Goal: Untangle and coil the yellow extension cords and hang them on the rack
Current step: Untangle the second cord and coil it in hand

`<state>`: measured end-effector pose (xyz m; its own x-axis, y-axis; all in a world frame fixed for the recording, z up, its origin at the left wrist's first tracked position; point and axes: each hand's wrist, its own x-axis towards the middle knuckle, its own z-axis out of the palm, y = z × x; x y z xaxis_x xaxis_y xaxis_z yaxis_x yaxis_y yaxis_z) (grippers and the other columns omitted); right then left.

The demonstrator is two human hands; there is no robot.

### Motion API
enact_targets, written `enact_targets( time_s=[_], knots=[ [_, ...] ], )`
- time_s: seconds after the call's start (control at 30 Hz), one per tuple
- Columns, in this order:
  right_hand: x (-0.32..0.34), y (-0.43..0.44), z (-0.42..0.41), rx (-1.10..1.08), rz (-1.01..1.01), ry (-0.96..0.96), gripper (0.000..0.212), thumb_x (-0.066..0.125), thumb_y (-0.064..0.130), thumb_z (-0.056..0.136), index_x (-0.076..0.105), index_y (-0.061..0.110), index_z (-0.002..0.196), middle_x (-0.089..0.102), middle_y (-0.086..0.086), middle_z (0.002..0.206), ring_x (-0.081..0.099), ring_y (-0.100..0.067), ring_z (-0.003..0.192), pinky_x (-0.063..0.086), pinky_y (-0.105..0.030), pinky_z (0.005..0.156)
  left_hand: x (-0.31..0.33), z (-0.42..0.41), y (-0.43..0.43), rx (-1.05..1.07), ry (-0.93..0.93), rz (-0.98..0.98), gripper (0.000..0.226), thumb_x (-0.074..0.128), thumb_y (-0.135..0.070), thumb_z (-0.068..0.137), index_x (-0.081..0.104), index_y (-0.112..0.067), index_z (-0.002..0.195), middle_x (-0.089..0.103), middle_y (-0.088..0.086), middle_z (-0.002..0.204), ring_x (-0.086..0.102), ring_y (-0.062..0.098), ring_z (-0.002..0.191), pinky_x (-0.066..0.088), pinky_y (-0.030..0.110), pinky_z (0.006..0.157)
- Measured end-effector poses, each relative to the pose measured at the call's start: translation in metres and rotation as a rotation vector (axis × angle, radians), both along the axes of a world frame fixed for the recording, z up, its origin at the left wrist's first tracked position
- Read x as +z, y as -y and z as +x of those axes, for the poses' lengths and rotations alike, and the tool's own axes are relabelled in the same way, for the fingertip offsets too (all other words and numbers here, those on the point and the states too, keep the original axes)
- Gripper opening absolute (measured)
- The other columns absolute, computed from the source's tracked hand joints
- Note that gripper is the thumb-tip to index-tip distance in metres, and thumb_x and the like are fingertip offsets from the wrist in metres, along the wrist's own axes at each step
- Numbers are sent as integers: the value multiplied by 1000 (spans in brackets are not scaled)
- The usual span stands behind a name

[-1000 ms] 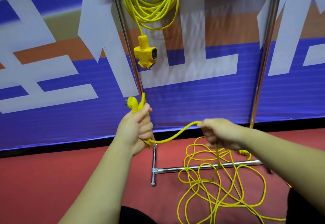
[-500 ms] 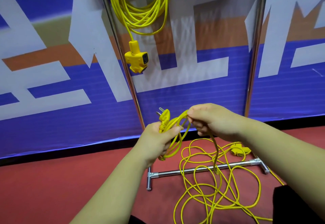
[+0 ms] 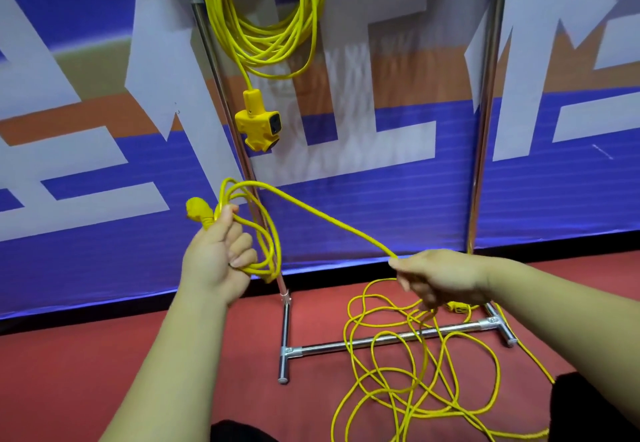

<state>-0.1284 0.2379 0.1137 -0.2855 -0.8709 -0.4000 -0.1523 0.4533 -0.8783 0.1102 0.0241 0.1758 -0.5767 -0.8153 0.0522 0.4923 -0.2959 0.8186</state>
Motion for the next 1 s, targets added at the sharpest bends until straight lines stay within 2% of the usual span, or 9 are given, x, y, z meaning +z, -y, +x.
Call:
enact_targets(
  time_s=[0.03,0.1,0.2,0.27,0.43,0.6,0.8,0.9,1.0],
  knots=[
    [2,1,0,-89,-14,32,44,46,54,99,53,15,81,28,-1,59,28,-17,50,39,-27,55,-5,-2,2,21,60,-12,17,50,-26,103,62,-17,94,21,-9,47,21,2,34,17,14,31],
    [10,4,1,-291,-70,136,34,47,47,98,48,18,80,23,1,58,20,-16,47,38,-25,51,-15,-6,5,73,192,-37,17,52,-27,103,65,-16,105,19,-8,50,20,3,36,17,16,32],
    [25,5,8,-470,-175,291,19,43,30,95,47,17,83,29,3,54,23,-13,43,39,-25,51,-23,-11,4,120,290,-52,21,51,-27,104,67,-16,113,18,-6,55,19,4,39,18,18,34],
    [32,4,15,-518,-204,307,15,44,21,94,54,12,90,40,1,55,32,-13,45,44,-27,53,-22,-14,-2,96,286,-58,21,50,-25,105,65,-12,108,20,-6,54,20,4,38,18,17,35],
    [39,5,28,-455,-105,234,14,59,20,94,68,10,97,57,2,63,57,-13,59,51,-26,60,-11,-18,-25,-97,175,-40,28,45,-26,105,58,-15,82,23,-7,48,21,3,34,16,15,34],
    [37,12,27,-418,-109,128,19,66,23,91,72,9,103,63,0,68,57,-13,60,47,-23,58,-10,-22,-45,-270,207,-87,24,54,-33,93,54,-16,76,23,-5,52,21,3,35,17,14,33],
    [46,17,28,-428,-166,145,13,69,22,90,73,13,99,73,0,73,57,-7,55,40,-17,51,-11,-29,-64,-349,314,-186,26,56,-31,89,55,-13,70,27,0,55,23,7,39,18,15,37],
    [50,19,28,-421,-176,197,10,68,22,91,72,14,97,74,0,75,60,-3,51,45,-17,53,-18,-36,-71,-320,418,-281,28,53,-27,97,53,-10,74,37,6,60,34,13,42,28,20,41],
    [52,21,29,-429,-198,229,9,69,23,92,72,14,95,74,0,75,61,-2,51,46,-17,54,-23,-41,-75,-316,487,-278,31,49,-25,104,54,-6,80,54,15,67,59,24,51,51,29,45]
  ],
)
